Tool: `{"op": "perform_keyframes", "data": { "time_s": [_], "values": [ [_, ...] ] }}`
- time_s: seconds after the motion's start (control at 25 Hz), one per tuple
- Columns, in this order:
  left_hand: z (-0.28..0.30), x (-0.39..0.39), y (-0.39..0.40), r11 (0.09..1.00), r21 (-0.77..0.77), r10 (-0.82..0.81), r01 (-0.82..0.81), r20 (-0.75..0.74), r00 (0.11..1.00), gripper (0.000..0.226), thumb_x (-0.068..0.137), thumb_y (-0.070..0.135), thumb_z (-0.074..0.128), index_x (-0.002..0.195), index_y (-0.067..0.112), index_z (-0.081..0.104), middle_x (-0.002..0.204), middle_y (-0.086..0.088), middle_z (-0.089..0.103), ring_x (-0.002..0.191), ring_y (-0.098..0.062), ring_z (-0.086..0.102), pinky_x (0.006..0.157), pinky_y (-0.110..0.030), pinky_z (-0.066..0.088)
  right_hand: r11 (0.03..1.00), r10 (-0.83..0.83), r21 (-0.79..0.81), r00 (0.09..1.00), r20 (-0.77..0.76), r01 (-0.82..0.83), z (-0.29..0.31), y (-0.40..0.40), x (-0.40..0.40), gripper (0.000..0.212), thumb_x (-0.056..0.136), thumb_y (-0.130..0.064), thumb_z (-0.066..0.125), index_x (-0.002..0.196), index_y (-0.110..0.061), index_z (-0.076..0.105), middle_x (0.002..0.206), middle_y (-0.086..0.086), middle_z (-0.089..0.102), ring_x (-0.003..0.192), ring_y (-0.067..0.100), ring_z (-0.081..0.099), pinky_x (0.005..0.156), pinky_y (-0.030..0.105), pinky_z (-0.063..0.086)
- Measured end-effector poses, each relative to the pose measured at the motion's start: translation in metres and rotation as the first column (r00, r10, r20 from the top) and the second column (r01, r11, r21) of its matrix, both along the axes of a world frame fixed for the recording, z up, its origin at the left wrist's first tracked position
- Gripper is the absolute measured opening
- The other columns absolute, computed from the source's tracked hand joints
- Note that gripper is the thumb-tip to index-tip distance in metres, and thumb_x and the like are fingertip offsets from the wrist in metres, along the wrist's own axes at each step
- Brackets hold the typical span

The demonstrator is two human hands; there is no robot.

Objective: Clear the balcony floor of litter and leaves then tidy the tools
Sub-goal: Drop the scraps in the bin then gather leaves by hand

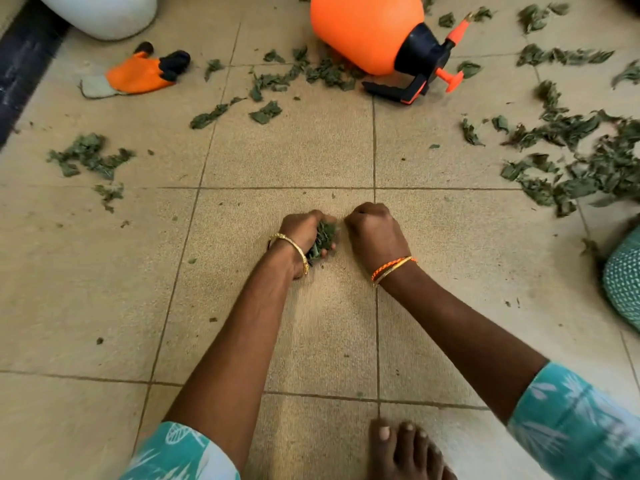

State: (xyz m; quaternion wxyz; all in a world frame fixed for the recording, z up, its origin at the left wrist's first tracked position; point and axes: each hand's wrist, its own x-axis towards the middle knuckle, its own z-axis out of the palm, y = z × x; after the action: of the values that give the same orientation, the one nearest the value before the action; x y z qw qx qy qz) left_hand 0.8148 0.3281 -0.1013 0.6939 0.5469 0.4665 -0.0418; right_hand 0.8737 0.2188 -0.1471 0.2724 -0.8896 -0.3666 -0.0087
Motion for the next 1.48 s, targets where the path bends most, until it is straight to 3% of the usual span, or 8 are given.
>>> {"op": "perform_keyframes", "data": {
  "time_s": [0.2, 0.52, 0.84, 1.0, 1.12, 1.2, 1.32, 1.48],
  "values": [
    [0.001, 0.020, -0.019, 0.993, 0.036, -0.110, 0.110, -0.014, 0.994, 0.039, 0.097, 0.037, 0.049, 0.086, 0.005, 0.068, 0.063, -0.010, 0.064, 0.036, -0.015, 0.053, 0.035, -0.015, 0.037, 0.838, -0.225, 0.297, 0.786, -0.576, 0.458, 0.048, -0.023, 0.011, 0.012, 0.076, -0.003, 0.067, 0.083, -0.009, 0.076, 0.083, 0.004, 0.073, 0.074, 0.008, 0.065, 0.073, 0.015, 0.051],
    [0.011, 0.079, -0.086, 0.959, 0.079, -0.272, 0.271, -0.001, 0.962, 0.028, 0.095, 0.028, 0.052, 0.073, 0.013, 0.059, 0.064, -0.007, 0.059, 0.047, -0.019, 0.052, 0.036, -0.013, 0.034, 0.834, -0.319, 0.257, 0.806, -0.498, 0.489, 0.069, -0.096, 0.042, 0.016, 0.082, -0.003, 0.055, 0.092, -0.014, 0.061, 0.080, 0.004, 0.071, 0.074, 0.016, 0.066, 0.065, 0.024, 0.051],
    [0.001, 0.108, -0.158, 0.937, -0.083, -0.337, 0.338, 0.025, 0.941, 0.030, 0.095, 0.023, 0.048, 0.066, 0.015, 0.048, 0.044, 0.002, 0.050, 0.027, -0.012, 0.043, 0.034, -0.009, 0.027, 0.318, -0.717, 0.302, 0.436, -0.544, 0.899, 0.074, -0.186, 0.071, 0.069, 0.081, -0.007, 0.058, 0.143, -0.008, 0.028, 0.141, 0.013, 0.044, 0.128, 0.024, 0.042, 0.105, 0.021, 0.028],
    [-0.001, 0.123, -0.191, 0.889, -0.117, -0.439, 0.443, 0.059, 0.897, 0.029, 0.094, 0.025, 0.047, 0.067, 0.015, 0.047, 0.039, 0.004, 0.050, 0.029, -0.013, 0.043, 0.034, -0.009, 0.027, 0.418, -0.796, 0.390, 0.537, -0.278, 0.821, 0.081, -0.214, 0.042, 0.057, 0.077, 0.000, 0.055, 0.132, -0.001, 0.043, 0.134, 0.020, 0.046, 0.125, 0.030, 0.043, 0.106, 0.026, 0.030],
    [0.003, 0.127, -0.208, 0.862, -0.106, -0.490, 0.496, 0.076, 0.868, 0.028, 0.094, 0.024, 0.048, 0.068, 0.015, 0.048, 0.048, 0.001, 0.051, 0.032, -0.014, 0.044, 0.034, -0.010, 0.027, 0.487, -0.873, 0.291, 0.449, 0.192, 0.823, 0.081, -0.226, 0.023, 0.046, 0.067, 0.006, 0.058, 0.112, -0.003, 0.060, 0.123, 0.020, 0.053, 0.115, 0.033, 0.043, 0.096, 0.042, 0.043],
    [0.007, 0.128, -0.216, 0.849, -0.106, -0.512, 0.518, 0.079, 0.855, 0.027, 0.095, 0.024, 0.046, 0.070, 0.015, 0.047, 0.059, -0.002, 0.049, 0.035, -0.014, 0.045, 0.034, -0.010, 0.027, 0.314, -0.886, 0.107, 0.250, 0.390, 0.943, 0.085, -0.237, 0.019, 0.051, 0.065, 0.000, 0.062, 0.115, -0.010, 0.059, 0.125, 0.016, 0.052, 0.117, 0.033, 0.040, 0.094, 0.044, 0.034],
    [0.010, 0.128, -0.225, 0.823, -0.107, -0.554, 0.558, 0.067, 0.830, 0.028, 0.097, 0.024, 0.044, 0.071, 0.014, 0.047, 0.060, -0.002, 0.049, 0.038, -0.016, 0.047, 0.034, -0.009, 0.027, 0.205, -0.943, -0.332, 0.276, 0.184, 0.921, 0.098, -0.260, 0.011, 0.038, 0.080, -0.011, 0.056, 0.117, -0.016, 0.055, 0.119, 0.013, 0.058, 0.114, 0.033, 0.051, 0.092, 0.041, 0.034],
    [0.011, 0.127, -0.231, 0.795, -0.122, -0.593, 0.594, 0.051, 0.804, 0.029, 0.096, 0.027, 0.045, 0.071, 0.014, 0.048, 0.056, -0.002, 0.049, 0.031, -0.014, 0.047, 0.034, -0.009, 0.029, 0.259, -0.959, -0.333, 0.282, 0.022, 0.907, 0.113, -0.286, -0.014, 0.018, 0.089, -0.016, 0.049, 0.103, -0.017, 0.061, 0.099, 0.013, 0.065, 0.095, 0.035, 0.061, 0.064, 0.033, 0.038]
  ]
}}
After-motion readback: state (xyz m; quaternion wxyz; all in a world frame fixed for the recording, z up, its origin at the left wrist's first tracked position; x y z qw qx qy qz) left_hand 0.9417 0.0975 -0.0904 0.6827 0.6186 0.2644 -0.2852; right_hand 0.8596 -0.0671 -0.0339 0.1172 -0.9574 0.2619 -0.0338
